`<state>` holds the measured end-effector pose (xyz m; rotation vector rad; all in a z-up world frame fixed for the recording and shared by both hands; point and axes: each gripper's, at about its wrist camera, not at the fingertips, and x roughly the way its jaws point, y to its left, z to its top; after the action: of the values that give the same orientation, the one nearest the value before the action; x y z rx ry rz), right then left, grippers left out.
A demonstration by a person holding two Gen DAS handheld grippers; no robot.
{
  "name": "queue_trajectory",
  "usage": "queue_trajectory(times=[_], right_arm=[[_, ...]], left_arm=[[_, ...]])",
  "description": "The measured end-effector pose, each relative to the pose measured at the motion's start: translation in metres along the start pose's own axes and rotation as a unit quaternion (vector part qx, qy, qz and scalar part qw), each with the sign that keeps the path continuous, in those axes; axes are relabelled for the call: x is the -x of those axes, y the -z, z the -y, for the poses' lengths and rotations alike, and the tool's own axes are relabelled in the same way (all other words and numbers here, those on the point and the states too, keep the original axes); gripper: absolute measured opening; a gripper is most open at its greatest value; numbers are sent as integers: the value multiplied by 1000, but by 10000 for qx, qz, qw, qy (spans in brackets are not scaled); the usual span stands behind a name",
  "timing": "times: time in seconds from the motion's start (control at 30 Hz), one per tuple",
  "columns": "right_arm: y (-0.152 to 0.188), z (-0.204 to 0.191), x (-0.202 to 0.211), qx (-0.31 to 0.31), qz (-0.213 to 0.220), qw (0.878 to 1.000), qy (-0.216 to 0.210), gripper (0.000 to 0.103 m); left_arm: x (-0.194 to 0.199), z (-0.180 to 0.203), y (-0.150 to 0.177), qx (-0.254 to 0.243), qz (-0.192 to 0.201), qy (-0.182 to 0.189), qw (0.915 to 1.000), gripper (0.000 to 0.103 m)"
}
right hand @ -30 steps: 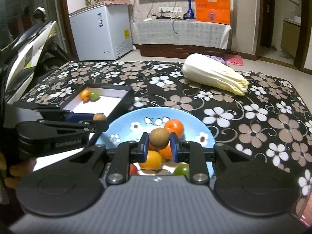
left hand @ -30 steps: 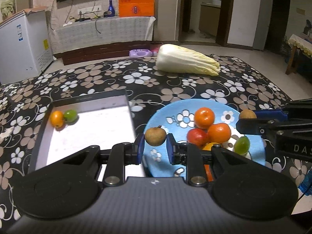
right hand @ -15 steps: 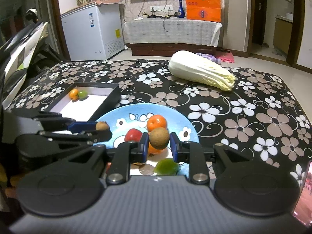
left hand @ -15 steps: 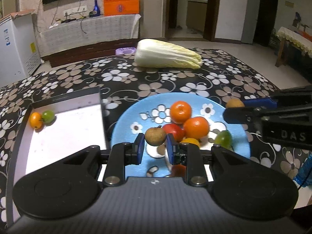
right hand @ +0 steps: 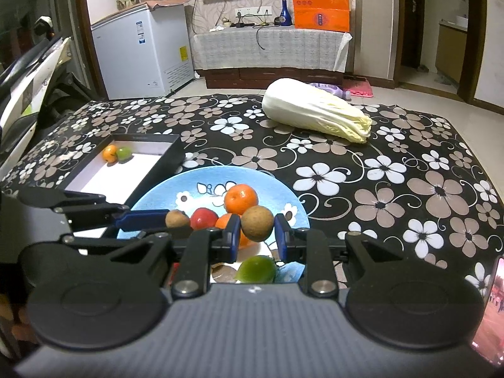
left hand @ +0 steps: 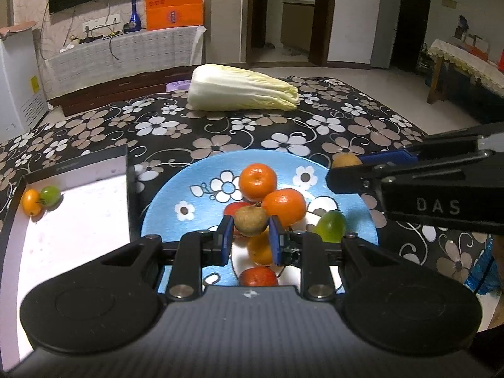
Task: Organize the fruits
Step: 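Lower the kiwis onto the plate and open both tools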
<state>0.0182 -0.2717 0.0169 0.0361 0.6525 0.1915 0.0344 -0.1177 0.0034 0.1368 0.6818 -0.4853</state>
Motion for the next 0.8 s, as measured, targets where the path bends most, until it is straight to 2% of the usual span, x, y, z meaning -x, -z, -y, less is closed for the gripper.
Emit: queue_trajectory(times=[0.43, 0.8], right_arm=[[0, 3, -9, -18, -75, 10000, 42, 26], [1, -5, -21, 76, -220, 9997, 3, 26]], left_arm=[[-9, 9, 2, -96, -46, 131, 9999, 28], [-9, 4, 0, -26, -30, -26, 10000, 29]])
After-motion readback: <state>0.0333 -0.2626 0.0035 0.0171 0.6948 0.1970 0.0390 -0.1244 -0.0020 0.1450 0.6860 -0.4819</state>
